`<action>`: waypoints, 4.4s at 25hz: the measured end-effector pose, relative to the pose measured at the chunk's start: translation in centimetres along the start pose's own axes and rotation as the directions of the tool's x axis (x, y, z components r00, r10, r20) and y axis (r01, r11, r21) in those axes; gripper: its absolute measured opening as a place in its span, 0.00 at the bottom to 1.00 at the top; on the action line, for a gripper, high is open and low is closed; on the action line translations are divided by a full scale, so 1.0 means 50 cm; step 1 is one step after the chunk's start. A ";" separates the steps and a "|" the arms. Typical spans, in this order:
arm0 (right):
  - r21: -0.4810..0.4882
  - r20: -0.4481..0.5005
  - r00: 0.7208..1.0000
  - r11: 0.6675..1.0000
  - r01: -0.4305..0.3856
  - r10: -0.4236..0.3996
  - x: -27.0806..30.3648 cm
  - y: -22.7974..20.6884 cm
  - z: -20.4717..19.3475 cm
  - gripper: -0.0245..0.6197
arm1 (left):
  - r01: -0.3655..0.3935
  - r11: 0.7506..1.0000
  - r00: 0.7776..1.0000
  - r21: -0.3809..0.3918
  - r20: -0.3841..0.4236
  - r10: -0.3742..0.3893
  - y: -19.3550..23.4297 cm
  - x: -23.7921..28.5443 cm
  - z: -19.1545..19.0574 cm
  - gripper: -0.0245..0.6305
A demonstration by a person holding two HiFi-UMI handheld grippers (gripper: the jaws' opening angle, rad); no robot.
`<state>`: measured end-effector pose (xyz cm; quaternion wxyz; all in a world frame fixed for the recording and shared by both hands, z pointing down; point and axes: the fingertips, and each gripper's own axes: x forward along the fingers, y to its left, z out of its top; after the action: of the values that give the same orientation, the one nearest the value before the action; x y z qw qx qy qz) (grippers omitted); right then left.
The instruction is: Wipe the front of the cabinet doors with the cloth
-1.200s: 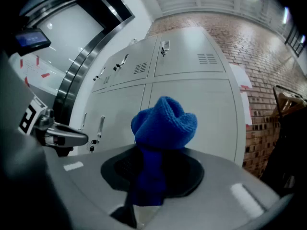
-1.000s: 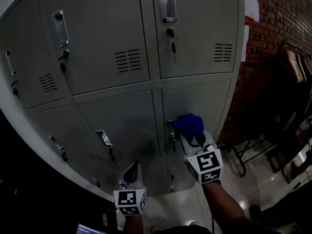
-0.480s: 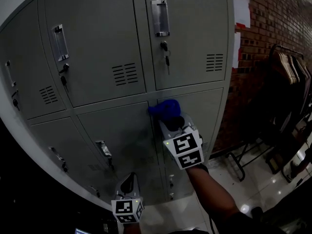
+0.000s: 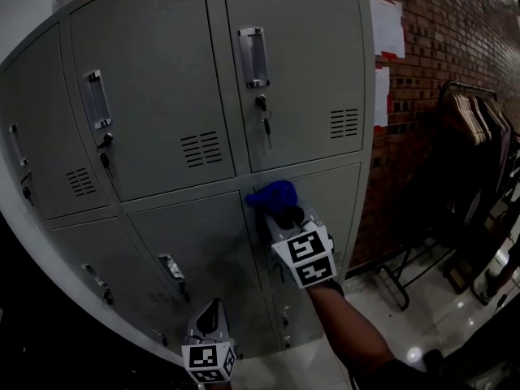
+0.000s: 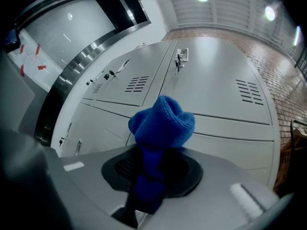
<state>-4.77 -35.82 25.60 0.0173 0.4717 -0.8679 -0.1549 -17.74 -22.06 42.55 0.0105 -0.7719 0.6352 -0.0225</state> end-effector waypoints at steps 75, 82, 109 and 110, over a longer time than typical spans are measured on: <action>0.092 -0.093 0.994 0.994 -0.052 0.061 -0.014 0.041 -0.103 0.20 | -0.006 1.000 0.999 -0.018 -0.032 0.005 -0.008 -0.043 -0.027 0.06; 0.134 -0.122 0.991 0.989 0.069 -0.053 -0.090 -0.089 -0.158 0.20 | 0.002 1.000 1.000 -0.013 -0.031 -0.002 -0.016 -0.037 -0.025 0.06; 0.075 -0.254 0.934 0.957 0.279 -0.253 -0.149 -0.268 -0.290 0.20 | 0.002 1.000 0.999 -0.008 -0.043 -0.002 -0.032 -0.016 -0.033 0.06; 0.080 -0.250 0.939 0.961 0.265 -0.238 -0.142 -0.252 -0.285 0.20 | 0.007 1.000 0.999 -0.009 -0.041 -0.007 -0.036 -0.013 -0.032 0.06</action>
<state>11.91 -39.94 36.41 0.0746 0.5941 -0.7994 -0.0493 -16.18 -21.05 44.23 -0.0060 -0.7735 0.6328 -0.0355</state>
